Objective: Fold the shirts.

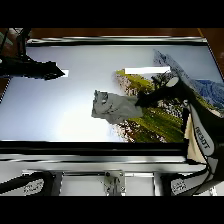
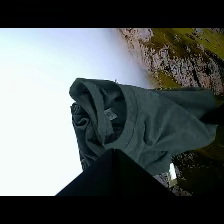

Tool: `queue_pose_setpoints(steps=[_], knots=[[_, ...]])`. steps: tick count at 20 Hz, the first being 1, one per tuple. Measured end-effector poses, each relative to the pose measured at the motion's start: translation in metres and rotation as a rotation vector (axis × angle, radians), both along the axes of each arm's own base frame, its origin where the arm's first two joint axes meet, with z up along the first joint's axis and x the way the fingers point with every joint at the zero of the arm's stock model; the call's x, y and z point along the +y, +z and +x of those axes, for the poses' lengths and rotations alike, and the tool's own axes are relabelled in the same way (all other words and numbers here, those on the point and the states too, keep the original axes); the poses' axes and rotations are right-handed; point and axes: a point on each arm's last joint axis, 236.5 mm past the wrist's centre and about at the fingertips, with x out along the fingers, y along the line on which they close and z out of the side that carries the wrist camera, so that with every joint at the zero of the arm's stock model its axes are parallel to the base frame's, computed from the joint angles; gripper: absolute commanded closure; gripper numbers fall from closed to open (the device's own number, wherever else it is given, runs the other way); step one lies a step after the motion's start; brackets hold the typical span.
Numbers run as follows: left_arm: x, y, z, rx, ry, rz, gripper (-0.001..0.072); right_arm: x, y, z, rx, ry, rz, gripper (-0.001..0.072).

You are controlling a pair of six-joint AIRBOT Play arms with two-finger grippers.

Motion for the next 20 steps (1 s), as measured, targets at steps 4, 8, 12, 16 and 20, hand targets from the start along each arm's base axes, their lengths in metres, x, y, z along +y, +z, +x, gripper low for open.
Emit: queue_pose_setpoints(steps=[4, 8, 12, 16, 20], knots=[[-0.001, 0.001, 0.0, 0.002, 0.0, -0.007, 0.0674, -0.07, 0.123, 0.035, -0.254, -0.117, -0.017, 0.0656], [-0.003, 0.001, -0.001, 0.005, -0.003, -0.018, 0.0674, -0.187, 0.196, 0.021, -0.356, -0.357, -0.118, 0.0656], [-0.01, 0.006, -0.003, 0.009, -0.013, -0.057, 0.0674, -0.292, 0.212, -0.023, -0.311, -0.598, -0.187, 0.0655], [-0.013, 0.008, -0.004, 0.01, -0.018, -0.075, 0.0674, -0.345, 0.201, -0.075, -0.191, -0.701, -0.254, 0.0654], [-0.015, 0.009, -0.004, 0.01, -0.019, -0.08, 0.0675, -0.361, 0.18, -0.127, -0.008, -0.685, -0.347, 0.0655]])
